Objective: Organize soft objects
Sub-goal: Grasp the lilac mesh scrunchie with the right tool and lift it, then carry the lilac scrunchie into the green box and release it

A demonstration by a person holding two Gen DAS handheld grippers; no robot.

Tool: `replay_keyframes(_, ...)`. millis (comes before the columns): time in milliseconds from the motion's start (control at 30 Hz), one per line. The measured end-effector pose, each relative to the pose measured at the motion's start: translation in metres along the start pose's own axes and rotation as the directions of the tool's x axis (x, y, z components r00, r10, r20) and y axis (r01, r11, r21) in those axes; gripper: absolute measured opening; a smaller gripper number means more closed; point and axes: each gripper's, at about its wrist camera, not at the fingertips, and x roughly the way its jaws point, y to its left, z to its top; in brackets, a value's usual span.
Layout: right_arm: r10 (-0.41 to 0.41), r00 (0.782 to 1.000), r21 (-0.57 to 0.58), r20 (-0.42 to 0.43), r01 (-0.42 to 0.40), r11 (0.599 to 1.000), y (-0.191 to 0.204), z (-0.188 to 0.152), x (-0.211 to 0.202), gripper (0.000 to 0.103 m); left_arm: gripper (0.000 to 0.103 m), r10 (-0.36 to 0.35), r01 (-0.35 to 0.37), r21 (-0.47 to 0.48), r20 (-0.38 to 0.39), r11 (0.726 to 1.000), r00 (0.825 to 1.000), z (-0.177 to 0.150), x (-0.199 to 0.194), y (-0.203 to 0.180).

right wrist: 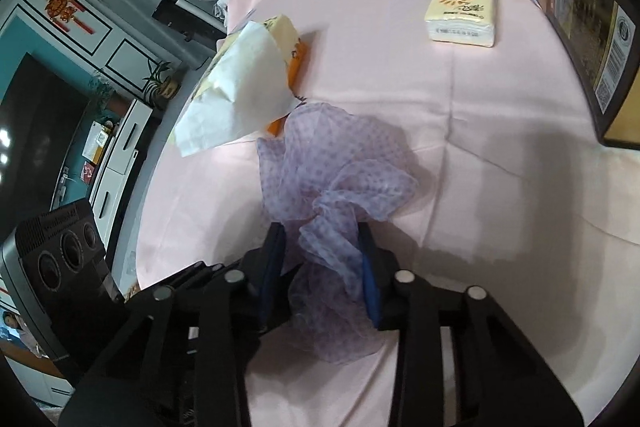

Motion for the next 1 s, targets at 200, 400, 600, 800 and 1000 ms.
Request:
replay_keyframes(200,0.037,0.999,-0.015,0.037,-0.036,0.999,0.01,-0.002,-0.022,0.031,0.03,-0.008,0.006,0.041,0.046,0.999,0.999,0.004,-0.017,-0.015)
replay_keyframes(400,0.038,0.986,-0.032,0.164,-0.034,0.999,0.017,0.0,-0.078,0.03,0.03,-0.042,0.025,0.133,0.121,0.991,0.992,0.022,-0.043,-0.058)
replay_keyframes(600,-0.009,0.942,0.0,0.334,0.01,1.0,-0.003,0.001,-0.153,0.029,0.03,-0.106,0.068,0.218,0.169,0.974,0.98,0.042,-0.05,-0.124)
replay_keyframes(800,-0.066,0.863,0.112,0.5,0.011,0.994,-0.053,-0.012,-0.231,0.026,0.03,-0.187,0.131,0.297,0.169,0.946,0.968,0.058,-0.03,-0.198)
replay_keyframes(1000,-0.222,0.782,0.249,0.583,0.088,0.964,-0.1,-0.023,-0.278,0.026,0.03,-0.227,0.177,0.354,0.106,0.918,0.968,0.065,0.01,-0.262)
